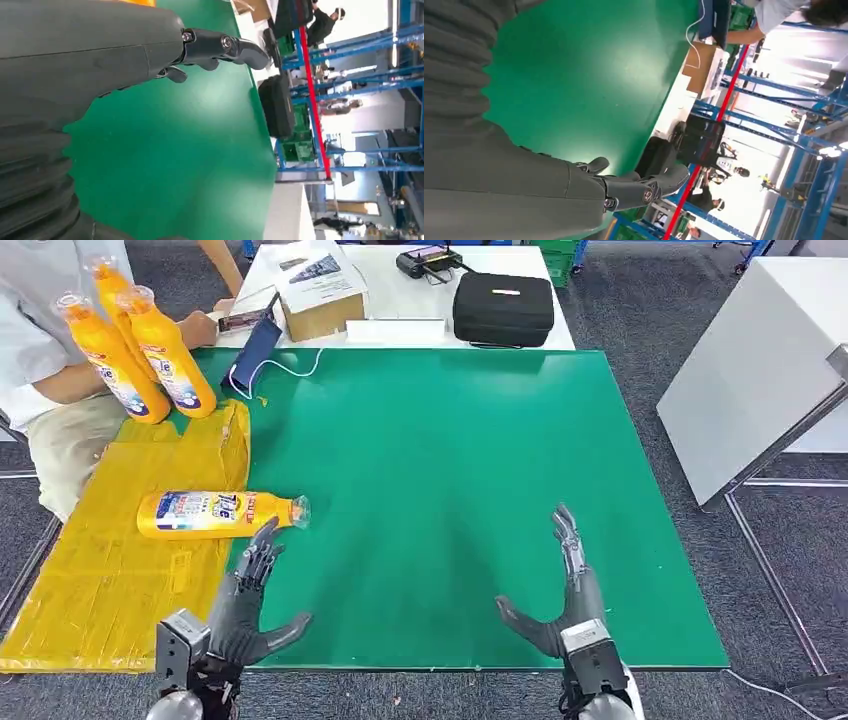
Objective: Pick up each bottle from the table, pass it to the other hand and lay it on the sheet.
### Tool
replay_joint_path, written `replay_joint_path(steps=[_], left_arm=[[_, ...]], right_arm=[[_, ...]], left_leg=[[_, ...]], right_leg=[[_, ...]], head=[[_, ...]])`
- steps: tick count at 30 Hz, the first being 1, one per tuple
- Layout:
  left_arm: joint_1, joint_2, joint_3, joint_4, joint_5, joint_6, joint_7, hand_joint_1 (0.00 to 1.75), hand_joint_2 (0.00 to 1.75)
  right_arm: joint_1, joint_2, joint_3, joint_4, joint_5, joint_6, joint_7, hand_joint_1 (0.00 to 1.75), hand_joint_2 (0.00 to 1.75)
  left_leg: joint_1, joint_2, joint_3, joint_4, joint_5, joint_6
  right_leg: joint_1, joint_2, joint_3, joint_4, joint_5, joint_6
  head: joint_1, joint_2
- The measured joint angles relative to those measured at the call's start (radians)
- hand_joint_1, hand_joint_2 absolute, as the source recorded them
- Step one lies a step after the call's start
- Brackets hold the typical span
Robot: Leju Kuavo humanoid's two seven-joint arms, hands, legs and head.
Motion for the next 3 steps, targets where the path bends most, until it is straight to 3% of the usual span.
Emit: replay_joint_path(steps=[3], left_arm=[[-0.001, 0.0, -0.006, 0.0, -0.006, 0.007, 0.001, 0.0, 1.75]], right_arm=[[0.0, 0.001, 0.0, 0.0, 0.006, 0.0, 0.002, 0.0, 0.0]], left_leg=[[0.0, 0.0, 0.0, 0.0, 0.0, 0.0]], right_leg=[[0.0, 0.0, 0.0, 0.0, 0.0, 0.0]], head=[[0.0, 0.0]])
